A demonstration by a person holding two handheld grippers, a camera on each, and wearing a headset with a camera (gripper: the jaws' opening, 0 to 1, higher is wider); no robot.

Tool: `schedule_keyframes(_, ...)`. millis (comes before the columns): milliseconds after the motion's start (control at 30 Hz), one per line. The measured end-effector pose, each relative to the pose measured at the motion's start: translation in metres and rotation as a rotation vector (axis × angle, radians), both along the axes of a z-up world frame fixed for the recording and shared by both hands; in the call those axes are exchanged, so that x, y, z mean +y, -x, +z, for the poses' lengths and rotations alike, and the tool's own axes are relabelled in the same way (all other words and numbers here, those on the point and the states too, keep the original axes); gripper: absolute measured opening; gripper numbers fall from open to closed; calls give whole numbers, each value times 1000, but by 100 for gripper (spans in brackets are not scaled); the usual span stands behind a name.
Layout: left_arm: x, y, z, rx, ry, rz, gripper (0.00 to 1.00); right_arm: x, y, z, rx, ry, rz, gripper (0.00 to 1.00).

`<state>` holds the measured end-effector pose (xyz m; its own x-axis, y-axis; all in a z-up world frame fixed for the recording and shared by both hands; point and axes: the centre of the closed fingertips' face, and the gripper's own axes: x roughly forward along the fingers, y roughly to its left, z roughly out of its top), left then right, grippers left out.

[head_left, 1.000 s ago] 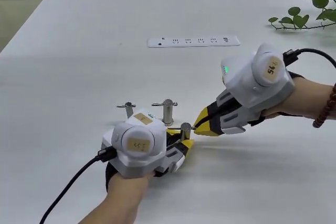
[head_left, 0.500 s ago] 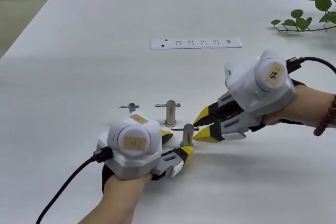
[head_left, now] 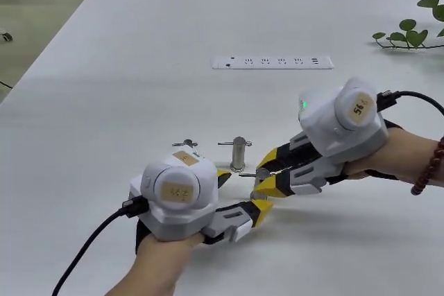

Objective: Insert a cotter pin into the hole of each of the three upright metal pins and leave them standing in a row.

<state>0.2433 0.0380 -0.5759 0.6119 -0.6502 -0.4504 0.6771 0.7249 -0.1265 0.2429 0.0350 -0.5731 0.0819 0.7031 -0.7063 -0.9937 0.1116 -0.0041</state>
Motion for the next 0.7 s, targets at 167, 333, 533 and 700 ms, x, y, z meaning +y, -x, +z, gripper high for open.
schedule_keyframes(167, 1, 2, 4, -8, 5, -9, 52, 0, 0, -1, 10, -7, -4, 9)
schedule_keyframes(333, 4, 6, 6, -10, -1, -18, 57, 0, 1, -1, 14, -16, 1, 9)
schedule_keyframes(533, 11, 9, 10, -9, 15, -8, 63, 1, 2, 1, 8, -12, 11, 8)
schedule_keyframes(700, 17, 9, 16, -28, 15, -5, 68, 3, 4, 2, -4, -3, 23, 8)
